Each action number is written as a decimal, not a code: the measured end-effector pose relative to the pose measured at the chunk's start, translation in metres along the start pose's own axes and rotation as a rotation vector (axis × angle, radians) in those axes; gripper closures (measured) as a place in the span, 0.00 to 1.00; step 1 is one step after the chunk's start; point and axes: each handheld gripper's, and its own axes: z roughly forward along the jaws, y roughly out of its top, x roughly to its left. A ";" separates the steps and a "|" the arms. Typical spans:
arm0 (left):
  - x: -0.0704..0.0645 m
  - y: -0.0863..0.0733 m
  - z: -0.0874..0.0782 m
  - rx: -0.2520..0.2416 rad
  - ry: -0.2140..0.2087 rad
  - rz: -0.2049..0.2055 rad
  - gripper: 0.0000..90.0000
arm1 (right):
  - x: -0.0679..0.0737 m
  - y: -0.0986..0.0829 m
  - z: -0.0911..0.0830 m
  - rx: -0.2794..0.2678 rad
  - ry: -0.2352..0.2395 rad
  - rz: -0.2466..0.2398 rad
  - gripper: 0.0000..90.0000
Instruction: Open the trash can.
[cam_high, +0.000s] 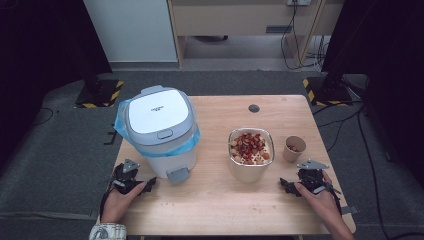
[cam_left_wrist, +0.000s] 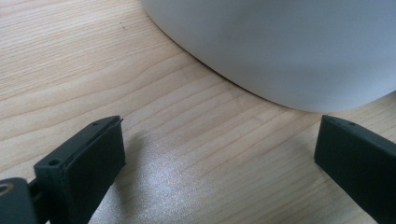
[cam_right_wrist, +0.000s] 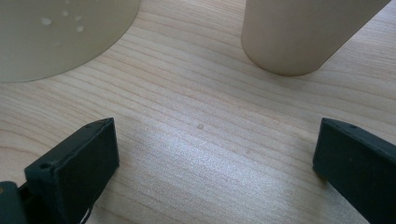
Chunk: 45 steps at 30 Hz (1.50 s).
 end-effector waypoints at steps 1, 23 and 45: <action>0.000 0.000 0.000 0.000 0.000 0.001 0.01 | 0.000 0.000 0.000 0.000 0.000 0.001 0.01; -0.008 -0.001 -0.029 -0.062 -0.022 0.016 0.48 | 0.000 -0.001 -0.002 0.001 0.006 -0.002 0.01; -0.055 0.014 -0.055 -0.124 -0.122 0.189 0.99 | 0.000 -0.002 -0.002 0.002 0.007 -0.005 0.01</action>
